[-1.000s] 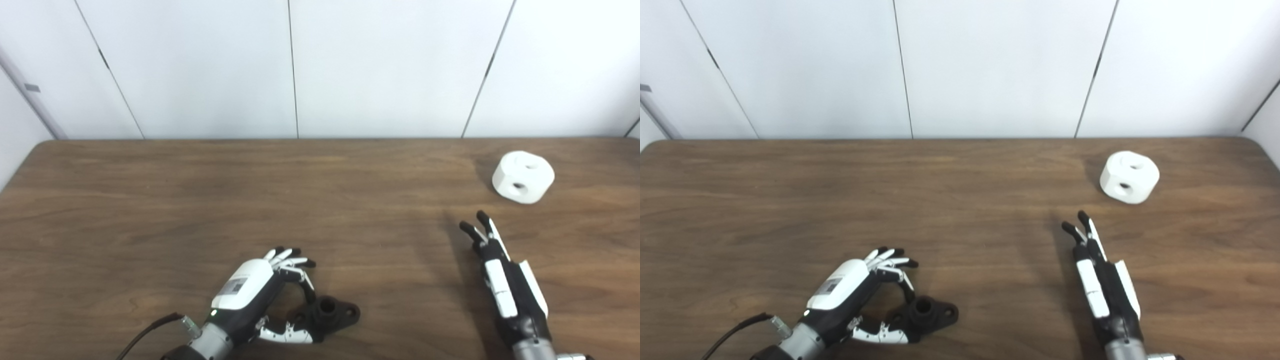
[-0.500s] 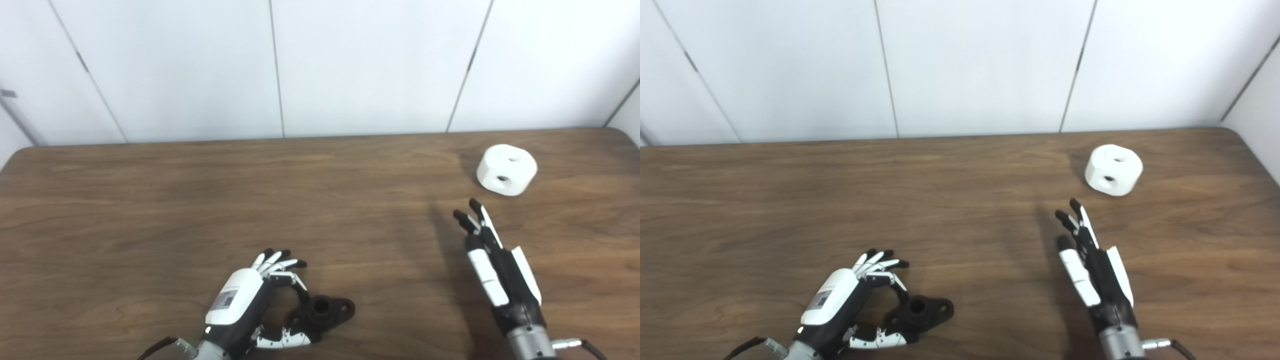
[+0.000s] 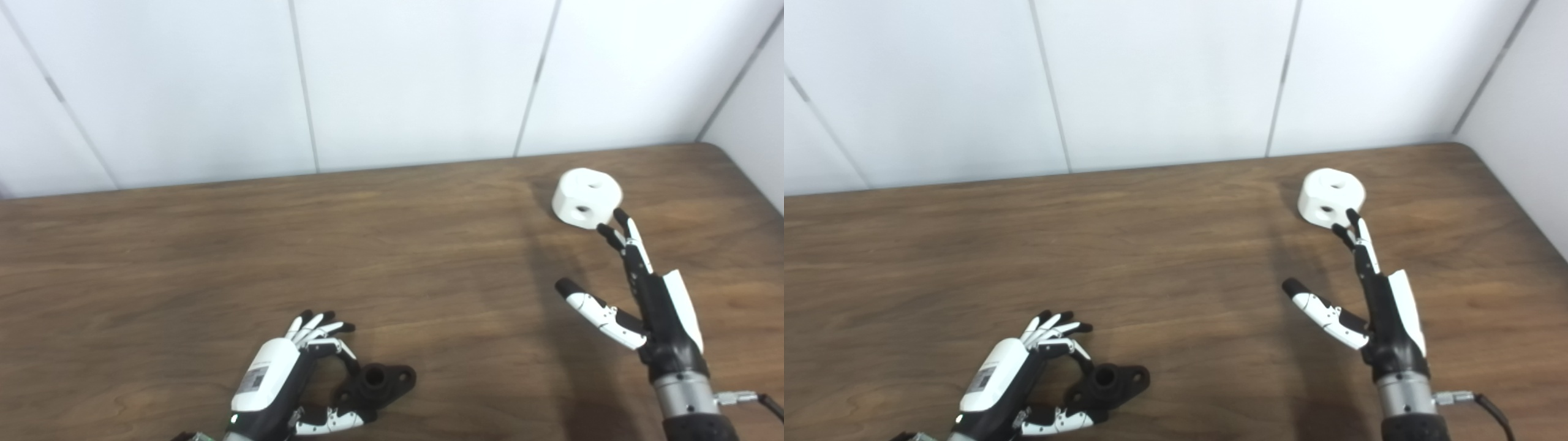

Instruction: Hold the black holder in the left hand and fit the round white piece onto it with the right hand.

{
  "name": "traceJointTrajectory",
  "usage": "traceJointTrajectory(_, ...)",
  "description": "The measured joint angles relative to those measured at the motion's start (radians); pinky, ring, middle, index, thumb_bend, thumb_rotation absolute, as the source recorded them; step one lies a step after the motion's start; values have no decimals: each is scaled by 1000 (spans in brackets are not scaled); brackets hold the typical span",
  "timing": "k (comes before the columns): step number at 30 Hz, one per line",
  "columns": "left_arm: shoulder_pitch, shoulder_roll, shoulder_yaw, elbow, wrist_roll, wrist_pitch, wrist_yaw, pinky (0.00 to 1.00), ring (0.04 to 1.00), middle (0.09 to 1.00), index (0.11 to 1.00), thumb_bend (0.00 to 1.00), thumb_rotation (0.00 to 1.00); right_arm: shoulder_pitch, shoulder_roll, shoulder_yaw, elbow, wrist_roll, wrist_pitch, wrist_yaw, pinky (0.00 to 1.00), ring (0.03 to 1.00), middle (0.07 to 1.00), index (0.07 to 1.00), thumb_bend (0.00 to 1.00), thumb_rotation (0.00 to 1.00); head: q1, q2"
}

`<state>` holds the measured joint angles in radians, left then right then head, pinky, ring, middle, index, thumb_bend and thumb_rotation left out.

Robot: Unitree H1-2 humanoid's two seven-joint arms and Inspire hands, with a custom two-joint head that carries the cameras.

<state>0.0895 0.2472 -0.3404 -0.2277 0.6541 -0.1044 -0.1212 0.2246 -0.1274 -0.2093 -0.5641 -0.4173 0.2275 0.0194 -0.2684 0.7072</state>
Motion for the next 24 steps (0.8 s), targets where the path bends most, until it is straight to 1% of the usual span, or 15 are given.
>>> traceJointTrajectory(1, 0, 0, 4, 9, -3, -8, 5, 1000, 934, 829, 485, 521, 46, -8, -9, -6, -2, -10, 9, 7, 979, 956, 955, 1000, 641, 457, 0, 0)
traceJointTrajectory(3, 0, 3, 12, 21, -6, -28, 12, 1000, 932, 826, 484, 521, 46, -17, -41, -12, -4, -24, 22, 16, 901, 931, 959, 1000, 663, 418, -14, 0)
traceJointTrajectory(5, 0, 5, 18, 29, -6, -33, 13, 1000, 932, 826, 484, 521, 46, -25, -72, -32, -4, -33, 51, 17, 865, 930, 965, 1000, 687, 408, -22, -2)
traceJointTrajectory(7, 0, 7, 24, 33, -7, -34, 14, 1000, 932, 825, 484, 521, 46, -49, -93, -42, -3, -52, 86, 18, 917, 960, 973, 1000, 688, 388, -32, -3)
traceJointTrajectory(9, 0, 9, 27, 35, -7, -38, 14, 1000, 927, 822, 484, 521, 46, -83, -125, -34, 4, -82, 104, 30, 963, 975, 968, 1000, 706, 390, -34, -3)
traceJointTrajectory(11, -1, 10, 27, 42, -8, -50, 19, 1000, 923, 820, 484, 521, 46, -127, -173, -18, 21, -129, 126, 55, 964, 985, 971, 1000, 709, 379, -34, -3)
traceJointTrajectory(12, -1, 10, 27, 46, -8, -57, 21, 1000, 919, 820, 484, 521, 46, -146, -201, -9, 34, -153, 139, 65, 923, 994, 982, 1000, 721, 379, -29, 1)
traceJointTrajectory(13, -1, 10, 27, 47, -8, -64, 25, 1000, 918, 820, 484, 521, 46, -172, -228, -2, 49, -166, 154, 80, 905, 997, 986, 998, 725, 373, -29, 2)
traceJointTrajectory(14, -2, 10, 26, 47, -6, -67, 27, 1000, 918, 820, 484, 521, 46, -192, -248, 1, 67, -177, 166, 93, 899, 999, 989, 994, 732, 384, -29, 2)
traceJointTrajectory(15, -3, 10, 26, 48, -5, -69, 27, 1000, 919, 820, 484, 521, 46, -210, -266, 2, 83, -180, 176, 105, 896, 1000, 992, 988, 752, 418, -29, 2)
traceJointTrajectory(16, -3, 10, 25, 48, -5, -69, 27, 1000, 919, 820, 484, 521, 46, -228, -284, 5, 94, -179, 187, 118, 895, 1000, 993, 986, 758, 429, -17, 5)
traceJointTrajectory(18, -3, 9, 27, 49, -5, -69, 27, 1000, 921, 818, 484, 521, 47, -259, -313, 15, 113, -177, 201, 149, 913, 1000, 998, 978, 782, 476, -22, 3)
traceJointTrajectory(21, -4, 10, 29, 50, -5, -65, 25, 1000, 928, 822, 485, 521, 47, -306, -366, 29, 155, -176, 232, 216, 914, 1000, 994, 959, 760, 408, -34, 0)
traceJointTrajectory(24, -4, 11, 32, 50, -6, -61, 18, 1000, 931, 825, 485, 521, 46, -352, -397, 42, 193, -193, 240, 258, 887, 1000, 971, 939, 772, 337, -43, -2)
